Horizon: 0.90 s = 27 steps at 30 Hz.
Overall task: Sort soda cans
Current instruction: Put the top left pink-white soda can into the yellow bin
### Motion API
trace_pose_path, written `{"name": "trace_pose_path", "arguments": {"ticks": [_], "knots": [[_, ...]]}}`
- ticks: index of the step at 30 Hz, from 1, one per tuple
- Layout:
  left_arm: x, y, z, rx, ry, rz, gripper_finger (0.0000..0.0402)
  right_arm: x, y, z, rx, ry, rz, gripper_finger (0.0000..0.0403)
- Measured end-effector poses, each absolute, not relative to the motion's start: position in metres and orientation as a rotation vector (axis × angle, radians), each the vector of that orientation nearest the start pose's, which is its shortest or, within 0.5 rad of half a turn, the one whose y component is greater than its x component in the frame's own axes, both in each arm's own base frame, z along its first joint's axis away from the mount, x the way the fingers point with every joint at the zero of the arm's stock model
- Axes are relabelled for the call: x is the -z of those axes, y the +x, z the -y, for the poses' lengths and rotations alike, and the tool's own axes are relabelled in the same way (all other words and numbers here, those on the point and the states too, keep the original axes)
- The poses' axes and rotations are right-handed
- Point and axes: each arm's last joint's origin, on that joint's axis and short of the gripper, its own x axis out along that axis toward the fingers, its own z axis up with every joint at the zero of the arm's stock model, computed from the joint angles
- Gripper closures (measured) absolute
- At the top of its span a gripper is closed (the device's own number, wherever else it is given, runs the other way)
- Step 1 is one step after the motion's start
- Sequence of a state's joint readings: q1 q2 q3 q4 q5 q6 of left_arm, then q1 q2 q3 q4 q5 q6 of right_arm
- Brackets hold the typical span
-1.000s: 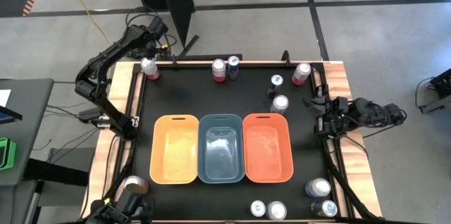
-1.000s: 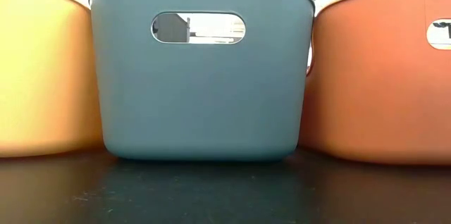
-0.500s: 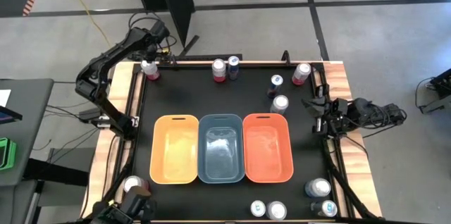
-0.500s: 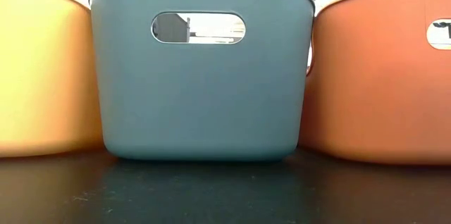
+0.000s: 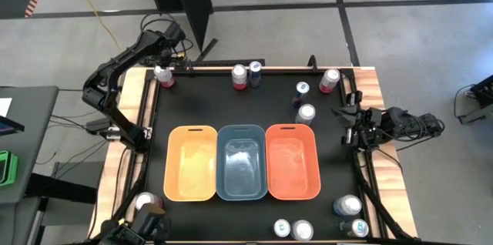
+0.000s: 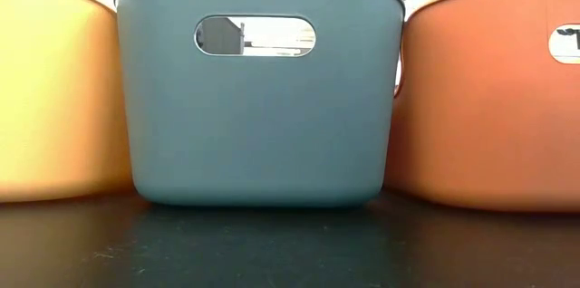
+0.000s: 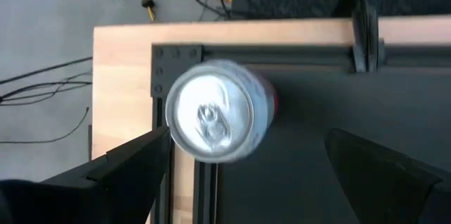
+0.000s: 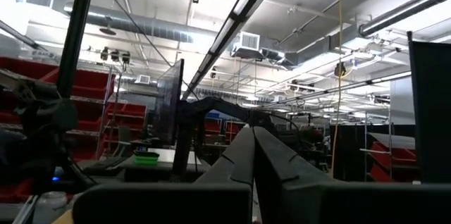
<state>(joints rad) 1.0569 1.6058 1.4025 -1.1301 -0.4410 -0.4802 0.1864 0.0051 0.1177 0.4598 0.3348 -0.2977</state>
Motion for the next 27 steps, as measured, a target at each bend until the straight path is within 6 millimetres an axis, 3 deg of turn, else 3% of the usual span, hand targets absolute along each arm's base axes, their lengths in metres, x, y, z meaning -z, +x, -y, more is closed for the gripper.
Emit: {"name": "trace_pose_path", "arguments": {"ticks": [8, 12, 21, 27], "knots": [[-0.287, 0.139, -0.275, -1.667, -0.74, -0.986, 0.0028, -0.244, 0.072, -0.004, 0.248, -0.184, 0.53, 0.0381], [-0.284, 0.138, -0.276, -1.668, -0.85, -0.948, 0.0028, -0.245, 0.072, -0.004, 0.256, -0.202, 0.535, 0.0381], [-0.262, 0.141, -0.278, -1.644, -0.964, -1.09, 0.0028, -0.243, 0.074, -0.002, 0.287, -0.227, 0.501, 0.0381], [-0.281, 0.145, -0.278, -1.612, -0.969, -1.098, 0.0028, -0.24, 0.075, 0.002, 0.324, -0.244, 0.466, 0.0381]]}}
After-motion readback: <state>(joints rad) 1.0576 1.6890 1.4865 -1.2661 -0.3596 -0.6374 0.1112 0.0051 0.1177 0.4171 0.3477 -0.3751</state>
